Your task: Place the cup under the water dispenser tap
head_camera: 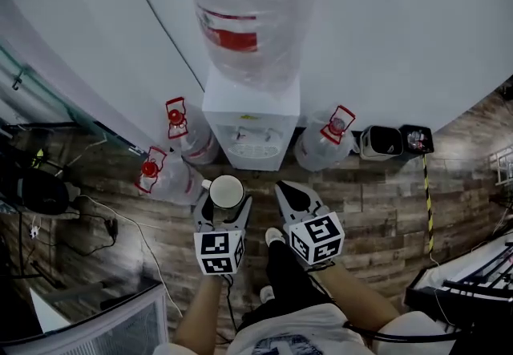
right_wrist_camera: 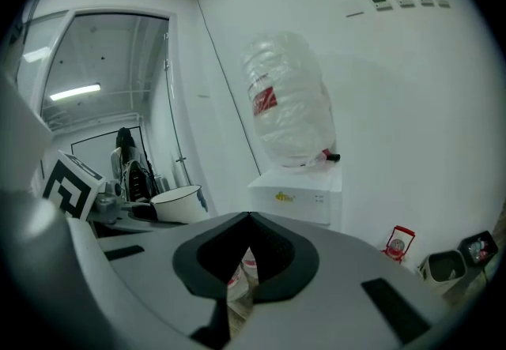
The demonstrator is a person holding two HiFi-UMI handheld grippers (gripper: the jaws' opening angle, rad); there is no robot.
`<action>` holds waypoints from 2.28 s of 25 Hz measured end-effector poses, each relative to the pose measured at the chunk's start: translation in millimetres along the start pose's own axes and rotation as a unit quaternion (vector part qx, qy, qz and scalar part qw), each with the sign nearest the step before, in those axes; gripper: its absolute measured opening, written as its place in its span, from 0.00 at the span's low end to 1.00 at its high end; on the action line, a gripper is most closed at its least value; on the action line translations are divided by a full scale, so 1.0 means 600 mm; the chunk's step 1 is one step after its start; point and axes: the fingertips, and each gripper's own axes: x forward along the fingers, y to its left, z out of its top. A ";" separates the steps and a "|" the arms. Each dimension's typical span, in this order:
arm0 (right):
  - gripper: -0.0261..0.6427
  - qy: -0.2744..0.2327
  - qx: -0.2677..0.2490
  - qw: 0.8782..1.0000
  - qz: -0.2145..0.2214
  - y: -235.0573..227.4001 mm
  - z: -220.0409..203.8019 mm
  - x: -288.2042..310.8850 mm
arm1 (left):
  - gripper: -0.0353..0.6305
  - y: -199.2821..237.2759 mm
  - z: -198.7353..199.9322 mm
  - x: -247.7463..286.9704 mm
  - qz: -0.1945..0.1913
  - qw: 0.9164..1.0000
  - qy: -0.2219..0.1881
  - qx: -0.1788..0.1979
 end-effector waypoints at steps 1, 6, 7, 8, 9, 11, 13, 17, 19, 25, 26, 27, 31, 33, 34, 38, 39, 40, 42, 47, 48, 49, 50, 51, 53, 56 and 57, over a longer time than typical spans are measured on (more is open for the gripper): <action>0.07 0.001 -0.001 1.000 0.000 -0.009 -0.008 0.014 | 0.68 0.005 -0.008 0.017 0.000 1.000 0.001 -0.001; 0.07 0.006 -0.001 1.000 0.001 -0.047 -0.056 0.081 | 0.68 0.031 -0.055 0.095 0.000 1.000 0.008 -0.002; 0.07 0.006 -0.001 1.000 0.002 -0.052 -0.067 0.095 | 0.68 0.037 -0.066 0.111 0.000 1.000 0.009 -0.001; 0.07 0.006 -0.001 1.000 0.003 -0.057 -0.079 0.108 | 0.68 0.043 -0.078 0.126 0.000 1.000 0.009 0.000; 0.07 0.007 0.000 1.000 0.004 -0.063 -0.092 0.121 | 0.68 0.049 -0.091 0.142 0.001 1.000 0.010 0.000; 0.07 0.008 0.003 1.000 0.003 -0.080 -0.116 0.148 | 0.68 0.061 -0.115 0.178 0.004 1.000 0.011 -0.003; 0.07 0.007 0.005 1.000 0.002 -0.100 -0.137 0.176 | 0.68 0.074 -0.135 0.215 0.009 1.000 0.012 -0.006; 0.07 0.010 0.002 1.000 -0.006 -0.141 -0.185 0.227 | 0.68 0.097 -0.171 0.278 0.018 1.000 0.010 -0.005; 0.07 0.010 0.003 1.000 -0.011 -0.162 -0.207 0.251 | 0.68 0.107 -0.188 0.307 0.019 1.000 0.010 0.000; 0.07 0.011 0.007 1.000 -0.017 -0.209 -0.273 0.318 | 0.68 0.134 -0.251 0.380 0.025 1.000 0.012 -0.002; 0.07 0.011 0.007 1.000 -0.016 -0.213 -0.283 0.328 | 0.68 0.138 -0.259 0.391 0.026 1.000 0.013 0.000; 0.07 0.011 0.006 1.000 -0.014 -0.215 -0.292 0.337 | 0.68 0.141 -0.268 0.401 0.027 1.000 0.013 0.002; 0.07 0.011 0.004 1.000 -0.005 -0.217 -0.326 0.365 | 0.68 0.154 -0.296 0.436 0.034 0.999 0.008 0.003; 0.07 0.013 0.005 1.000 -0.002 -0.217 -0.344 0.376 | 0.68 0.159 -0.315 0.453 0.037 0.999 0.011 0.004; 0.07 0.014 0.005 1.000 -0.001 -0.218 -0.352 0.382 | 0.68 0.161 -0.322 0.462 0.036 0.999 0.011 0.007; 0.07 0.014 0.007 1.000 -0.001 -0.229 -0.374 0.407 | 0.68 0.173 -0.341 0.504 0.035 0.999 0.013 0.016; 0.07 0.013 0.007 1.000 -0.001 -0.232 -0.377 0.413 | 0.68 0.177 -0.345 0.513 0.035 0.999 0.014 0.016; 0.07 0.012 0.008 1.000 -0.001 -0.233 -0.380 0.418 | 0.68 0.181 -0.348 0.521 0.036 0.999 0.014 0.015; 0.07 0.012 0.007 1.000 0.000 -0.235 -0.386 0.428 | 0.68 0.188 -0.355 0.535 0.038 0.999 0.014 0.014; 0.07 0.008 0.004 1.000 0.000 -0.244 -0.396 0.450 | 0.68 0.202 -0.367 0.566 0.041 0.999 0.013 0.016; 0.07 0.007 0.004 1.000 0.000 -0.245 -0.397 0.454 | 0.68 0.204 -0.368 0.571 0.041 0.999 0.012 0.016; 0.07 0.006 0.005 1.000 -0.001 -0.246 -0.399 0.456 | 0.68 0.205 -0.369 0.575 0.041 0.999 0.012 0.015; 0.07 0.006 0.006 1.000 -0.001 -0.247 -0.401 0.457 | 0.68 0.205 -0.371 0.578 0.041 0.999 0.011 0.015; 0.07 0.006 0.006 1.000 -0.001 -0.247 -0.402 0.458 | 0.68 0.205 -0.373 0.581 0.040 0.999 0.011 0.015; 0.07 0.005 0.007 1.000 -0.001 -0.248 -0.404 0.460 | 0.68 0.205 -0.376 0.590 0.039 0.999 0.012 0.017; 0.07 0.006 0.009 1.000 -0.003 -0.254 -0.409 0.461 | 0.68 0.204 -0.384 0.605 0.037 0.999 0.015 0.013; 0.07 0.006 0.010 1.000 -0.004 -0.257 -0.412 0.460 | 0.68 0.204 -0.388 0.610 0.037 0.999 0.016 0.009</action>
